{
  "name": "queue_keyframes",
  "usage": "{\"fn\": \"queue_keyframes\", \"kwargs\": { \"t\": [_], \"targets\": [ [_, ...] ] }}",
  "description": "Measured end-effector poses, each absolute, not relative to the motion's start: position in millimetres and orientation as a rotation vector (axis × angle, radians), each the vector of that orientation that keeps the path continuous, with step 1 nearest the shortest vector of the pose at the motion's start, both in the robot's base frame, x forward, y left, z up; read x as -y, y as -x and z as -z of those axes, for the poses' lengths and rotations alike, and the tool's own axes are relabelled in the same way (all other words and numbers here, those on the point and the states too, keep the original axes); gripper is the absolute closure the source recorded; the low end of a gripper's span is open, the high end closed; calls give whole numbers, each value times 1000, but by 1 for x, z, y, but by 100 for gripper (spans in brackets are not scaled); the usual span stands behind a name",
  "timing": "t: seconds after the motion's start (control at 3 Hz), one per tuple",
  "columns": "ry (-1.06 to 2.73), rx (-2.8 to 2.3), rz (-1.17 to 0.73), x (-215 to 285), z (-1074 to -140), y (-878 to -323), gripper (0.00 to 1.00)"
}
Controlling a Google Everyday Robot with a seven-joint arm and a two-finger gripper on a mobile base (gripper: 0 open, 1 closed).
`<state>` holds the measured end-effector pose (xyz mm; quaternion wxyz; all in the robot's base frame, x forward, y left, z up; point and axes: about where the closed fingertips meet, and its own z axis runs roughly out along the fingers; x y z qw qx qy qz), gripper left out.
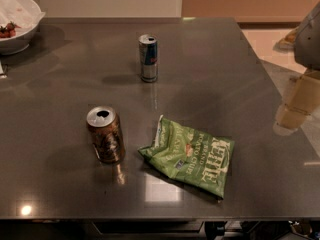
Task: Pick green jalapeno chip bag
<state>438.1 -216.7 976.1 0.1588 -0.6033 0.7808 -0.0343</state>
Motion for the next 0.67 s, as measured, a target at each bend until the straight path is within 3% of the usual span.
{"fn": "queue_keyframes", "kwargs": {
  "t": [0.67],
  "targets": [
    [1737, -2213, 89, 212, -976, -437, 0]
  ]
}}
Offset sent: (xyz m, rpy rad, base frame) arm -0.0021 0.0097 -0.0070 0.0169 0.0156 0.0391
